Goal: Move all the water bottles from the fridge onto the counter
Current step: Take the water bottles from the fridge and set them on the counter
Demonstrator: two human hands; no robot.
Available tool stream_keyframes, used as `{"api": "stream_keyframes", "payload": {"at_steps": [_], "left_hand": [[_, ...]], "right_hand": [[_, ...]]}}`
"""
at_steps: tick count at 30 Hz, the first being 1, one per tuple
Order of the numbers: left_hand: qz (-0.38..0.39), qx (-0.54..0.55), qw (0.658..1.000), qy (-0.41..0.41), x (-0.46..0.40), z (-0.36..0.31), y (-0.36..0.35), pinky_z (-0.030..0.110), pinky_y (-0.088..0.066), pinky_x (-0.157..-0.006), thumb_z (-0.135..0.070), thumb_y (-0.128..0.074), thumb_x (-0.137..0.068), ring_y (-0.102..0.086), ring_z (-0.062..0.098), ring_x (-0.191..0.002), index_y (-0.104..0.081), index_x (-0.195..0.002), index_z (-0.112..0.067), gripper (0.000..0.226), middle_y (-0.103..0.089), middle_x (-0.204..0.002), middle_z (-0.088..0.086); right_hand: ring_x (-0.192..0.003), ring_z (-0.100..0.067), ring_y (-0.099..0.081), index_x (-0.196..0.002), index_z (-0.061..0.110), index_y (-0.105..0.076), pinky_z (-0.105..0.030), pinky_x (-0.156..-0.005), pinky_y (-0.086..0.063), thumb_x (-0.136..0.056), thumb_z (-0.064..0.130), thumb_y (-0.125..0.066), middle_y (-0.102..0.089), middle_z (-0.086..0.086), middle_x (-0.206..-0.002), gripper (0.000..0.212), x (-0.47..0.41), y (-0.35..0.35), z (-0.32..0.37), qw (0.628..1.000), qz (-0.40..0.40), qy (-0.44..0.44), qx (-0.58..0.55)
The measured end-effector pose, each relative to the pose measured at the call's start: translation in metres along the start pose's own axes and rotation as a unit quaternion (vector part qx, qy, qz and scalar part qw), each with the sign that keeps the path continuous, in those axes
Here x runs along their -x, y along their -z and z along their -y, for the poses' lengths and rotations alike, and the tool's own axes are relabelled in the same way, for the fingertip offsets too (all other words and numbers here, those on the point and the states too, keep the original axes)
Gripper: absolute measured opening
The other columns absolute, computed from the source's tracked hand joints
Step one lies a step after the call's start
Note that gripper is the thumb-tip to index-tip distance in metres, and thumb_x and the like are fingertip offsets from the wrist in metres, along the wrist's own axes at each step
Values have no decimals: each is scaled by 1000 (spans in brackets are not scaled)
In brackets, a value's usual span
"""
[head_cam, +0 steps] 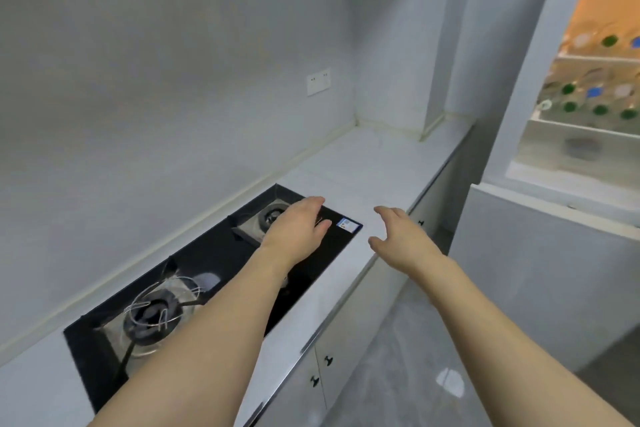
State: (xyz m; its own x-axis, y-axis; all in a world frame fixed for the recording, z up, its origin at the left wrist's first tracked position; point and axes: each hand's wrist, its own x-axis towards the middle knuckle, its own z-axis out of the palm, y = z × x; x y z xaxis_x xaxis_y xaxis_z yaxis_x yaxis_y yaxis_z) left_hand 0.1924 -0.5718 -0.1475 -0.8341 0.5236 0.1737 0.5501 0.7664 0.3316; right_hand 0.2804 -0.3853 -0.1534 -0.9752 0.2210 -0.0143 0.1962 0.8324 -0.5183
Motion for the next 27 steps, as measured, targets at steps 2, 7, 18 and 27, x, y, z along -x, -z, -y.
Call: {"api": "stream_keyframes", "payload": {"at_steps": [2,7,18,27], "left_hand": [[14,1,1000,-15,-23,-9,-11,33,-33,-111,-34,-49,-100,-40,20,-136,-37,-147,-12,53,-42,-149,5],[42,8,998,-56,-107,-29,-46,32,-28,-113,-35,-45,-101,-34,18,-140,-32,-149,-14,54,-35,-154,2],[47,27,986,-156,-289,-107,-76,31,-29,-111,-36,-43,-102,-33,16,-140,-32,-149,-17,52,-35,-154,-1],[45,60,967,-242,-382,-234,-105,32,-31,-110,-36,-44,-101,-36,18,-138,-32,-149,-16,53,-37,-153,1]], "right_hand": [[-138,-23,-35,-152,17,-26,-32,-107,-33,-94,25,-51,-30,-4,-154,64,-13,7,-19,1000,-3,-16,2],[-137,-25,-35,-151,16,-27,-34,-108,-32,-92,23,-50,-32,-7,-153,64,-61,31,-67,998,-21,-62,10],[-138,-25,-35,-151,14,-28,-31,-110,-30,-93,24,-54,-33,-8,-153,64,-167,122,-152,986,-97,-135,24],[-139,-24,-35,-150,18,-29,-36,-111,-32,-94,26,-54,-31,-4,-155,62,-200,212,-256,964,-174,-201,17]]}}
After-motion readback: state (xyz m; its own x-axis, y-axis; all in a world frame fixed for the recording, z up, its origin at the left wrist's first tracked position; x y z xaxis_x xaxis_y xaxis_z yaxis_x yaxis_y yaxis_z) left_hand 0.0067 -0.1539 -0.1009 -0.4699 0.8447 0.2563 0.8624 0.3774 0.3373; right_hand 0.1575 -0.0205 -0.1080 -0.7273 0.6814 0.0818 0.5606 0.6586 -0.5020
